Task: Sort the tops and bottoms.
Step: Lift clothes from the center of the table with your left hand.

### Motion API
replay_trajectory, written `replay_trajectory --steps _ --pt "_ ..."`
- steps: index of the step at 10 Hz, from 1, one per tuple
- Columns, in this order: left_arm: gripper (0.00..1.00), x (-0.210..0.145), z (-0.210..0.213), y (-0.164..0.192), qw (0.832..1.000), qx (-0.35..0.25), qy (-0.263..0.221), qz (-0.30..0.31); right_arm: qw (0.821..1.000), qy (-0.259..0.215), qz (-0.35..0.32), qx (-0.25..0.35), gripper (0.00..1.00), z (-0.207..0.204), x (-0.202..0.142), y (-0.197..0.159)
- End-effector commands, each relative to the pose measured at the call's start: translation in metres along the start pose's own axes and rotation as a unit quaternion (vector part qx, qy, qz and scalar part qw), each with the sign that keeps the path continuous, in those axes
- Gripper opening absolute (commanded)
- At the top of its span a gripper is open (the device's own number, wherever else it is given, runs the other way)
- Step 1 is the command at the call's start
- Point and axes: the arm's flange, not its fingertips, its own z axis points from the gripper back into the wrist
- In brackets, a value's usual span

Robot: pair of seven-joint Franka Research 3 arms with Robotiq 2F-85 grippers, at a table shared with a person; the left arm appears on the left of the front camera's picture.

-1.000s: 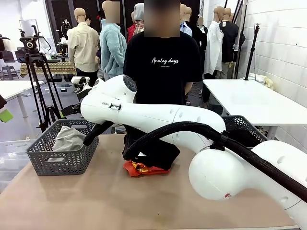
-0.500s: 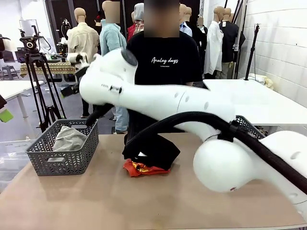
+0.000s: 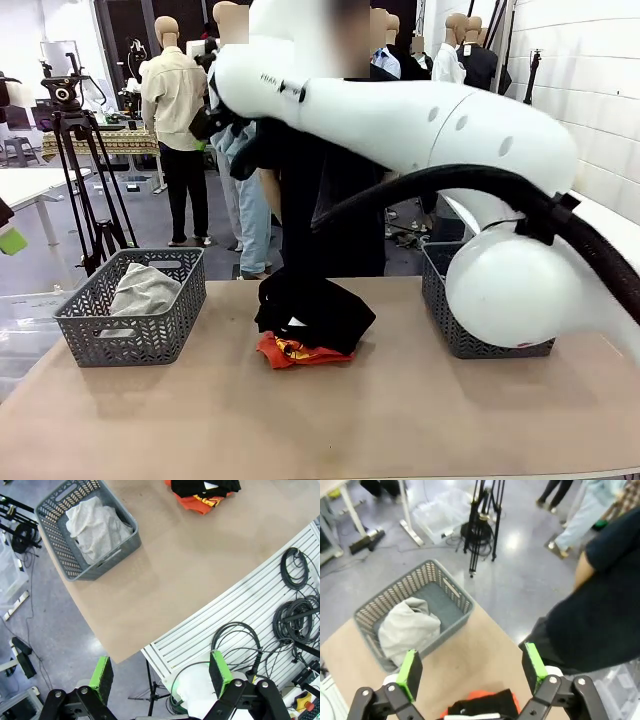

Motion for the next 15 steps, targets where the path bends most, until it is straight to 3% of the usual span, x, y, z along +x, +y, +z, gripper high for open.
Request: replay_trajectory --steps 1,2,6,7,9,12,15 --pt "1.00 0.000 0.002 0.002 1.000 0.000 0.001 -0.003 1.000 0.018 -0.014 -0.021 1.00 0.088 -0.206 0.045" --pt "1.00 0.000 0.002 0.002 1.000 0.000 0.001 -0.003 1.000 0.000 0.000 0.000 1.00 0.000 0.000 0.000" --pt "1.00 0.000 0.002 0.002 1.000 0.000 0.001 -0.003 1.000 0.008 -0.004 -0.001 1.00 0.006 0.000 -0.003" --pt "1.00 0.000 0.002 0.002 1.000 0.000 0.001 -0.003 0.996 0.086 -0.005 0.001 1.00 -0.004 -0.029 -0.012" --pt "1.00 0.000 0.002 0.002 1.000 0.000 0.001 -0.003 0.988 0.144 -0.053 -0.019 1.00 0.017 -0.093 -0.033" --pt "1.00 0.000 0.002 0.002 1.000 0.000 0.001 -0.003 0.974 0.212 -0.063 -0.049 1.00 0.068 -0.155 -0.031" --pt "1.00 0.000 0.002 0.002 1.000 0.000 0.001 -0.003 0.934 0.339 -0.088 -0.067 1.00 0.122 -0.210 -0.039"
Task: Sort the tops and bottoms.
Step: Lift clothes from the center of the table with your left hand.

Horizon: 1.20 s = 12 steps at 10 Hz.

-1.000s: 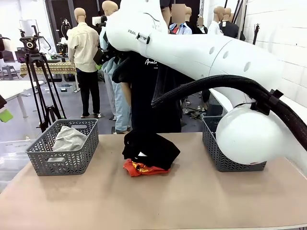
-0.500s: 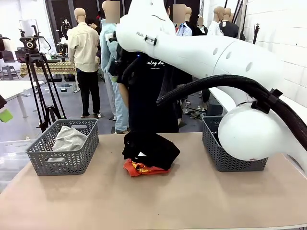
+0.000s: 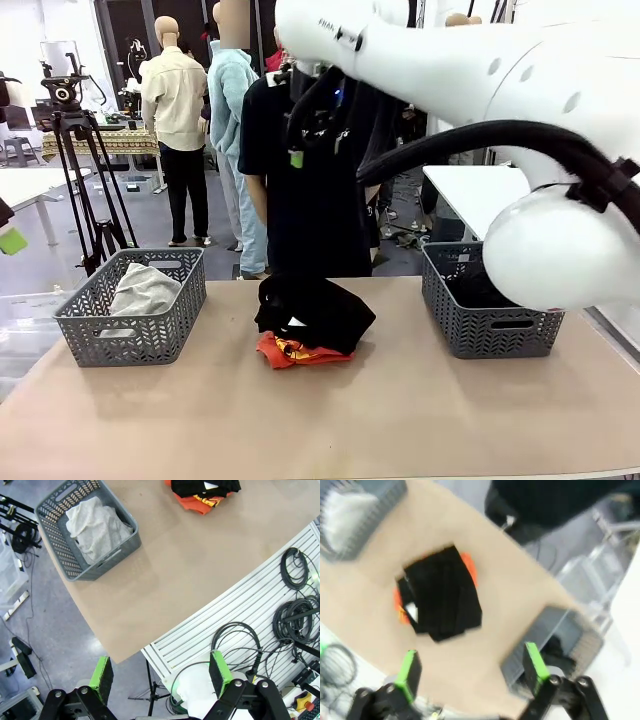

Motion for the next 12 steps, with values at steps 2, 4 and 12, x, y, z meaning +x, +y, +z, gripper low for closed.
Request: replay_trajectory --steps 2,4,12 --pt "1.00 0.000 0.002 0.001 1.000 0.000 0.001 -0.003 0.997 -0.058 -0.048 -0.028 1.00 -0.030 -0.106 0.017" --pt "1.00 0.000 0.002 0.001 1.000 0.000 0.001 -0.003 1.000 0.031 -0.004 0.000 1.00 0.010 -0.015 -0.004" --pt "1.00 0.000 0.002 0.001 1.000 0.000 0.001 -0.003 0.980 0.166 -0.088 0.060 1.00 -0.012 -0.228 -0.067"
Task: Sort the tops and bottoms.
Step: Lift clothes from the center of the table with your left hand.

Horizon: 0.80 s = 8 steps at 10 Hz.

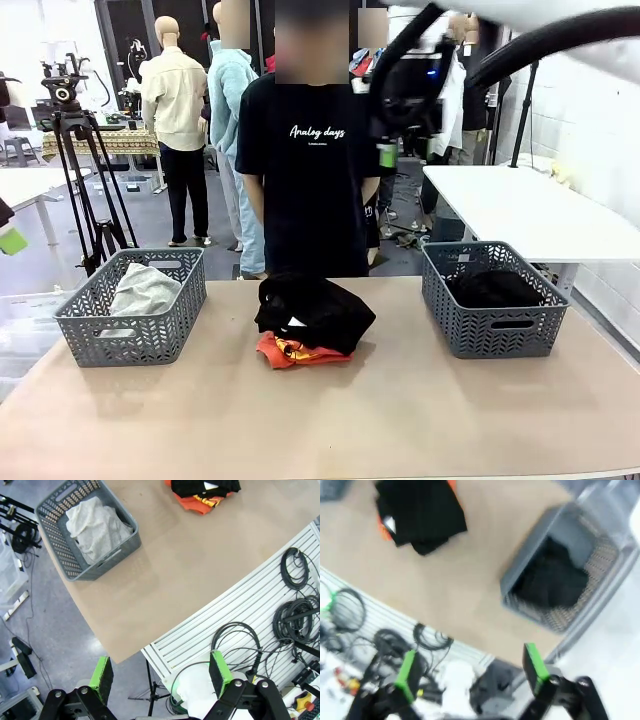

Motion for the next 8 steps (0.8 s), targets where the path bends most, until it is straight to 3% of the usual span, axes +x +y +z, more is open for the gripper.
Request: replay_trajectory --steps 1,3,4,6,8 --pt "1.00 0.001 0.002 0.001 1.000 0.001 0.001 -0.003 0.998 0.048 -0.030 -0.004 1.00 -0.076 -0.120 -0.005" --pt "1.00 0.001 0.002 0.001 1.000 0.001 0.001 -0.003 0.994 0.093 -0.052 -0.026 1.00 -0.089 -0.156 -0.015" --pt "1.00 0.001 0.002 0.001 1.000 0.001 0.001 -0.003 0.994 0.078 -0.074 -0.024 1.00 -0.091 -0.165 -0.019" --pt "1.00 0.001 0.002 0.001 1.000 0.001 0.001 -0.003 0.989 -0.042 -0.140 -0.030 1.00 -0.089 -0.166 -0.020" --pt "1.00 0.001 0.002 0.001 1.000 0.001 0.001 -0.003 0.975 -0.171 -0.133 -0.040 1.00 -0.075 -0.155 -0.027"
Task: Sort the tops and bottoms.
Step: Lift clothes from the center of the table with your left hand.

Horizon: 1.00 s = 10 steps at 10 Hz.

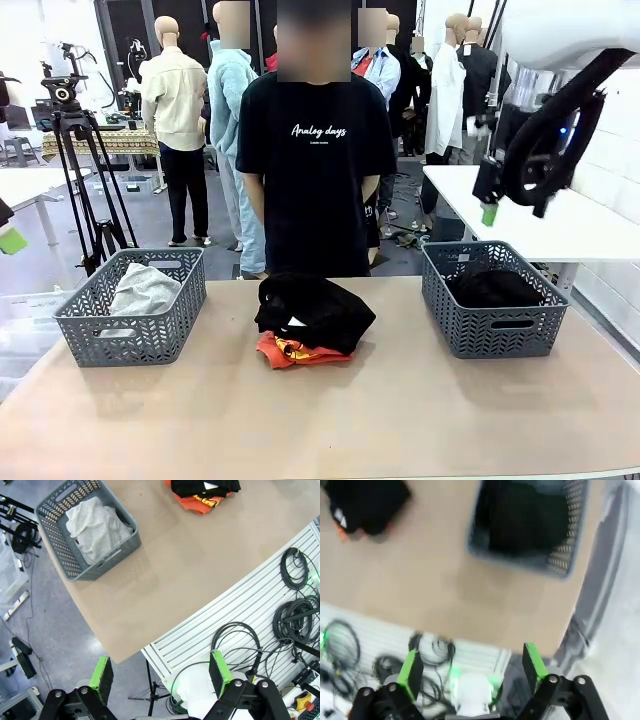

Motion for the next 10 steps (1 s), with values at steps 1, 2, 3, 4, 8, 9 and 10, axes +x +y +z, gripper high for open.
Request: replay_trajectory --steps 1,2,3,4,8,9,10 --pt "1.00 0.000 0.001 0.002 1.000 0.001 0.001 -0.003 0.993 -0.113 0.006 -0.011 1.00 0.001 0.011 0.007" --pt "1.00 0.000 0.001 0.002 1.000 0.001 0.001 -0.003 0.991 -0.132 0.023 -0.008 1.00 0.011 0.019 0.011" --pt "1.00 0.000 0.001 0.002 1.000 0.001 0.001 -0.003 0.990 -0.136 0.030 -0.006 1.00 0.011 0.027 0.009" --pt "1.00 0.000 0.001 0.002 1.000 0.001 0.001 -0.003 0.990 -0.136 0.029 0.012 1.00 0.009 0.031 0.010" --pt "1.00 0.066 -0.013 -0.033 0.992 0.009 -0.107 -0.060 0.990 -0.137 0.014 -0.009 1.00 0.026 0.025 0.011" --pt "1.00 0.088 -0.025 -0.051 0.989 -0.004 -0.126 -0.073 0.990 -0.137 0.014 -0.009 1.00 0.026 0.025 0.011" --pt "1.00 0.105 -0.039 -0.071 0.988 -0.026 -0.133 -0.081 0.990 -0.137 0.014 -0.009 1.00 0.026 0.025 0.011"
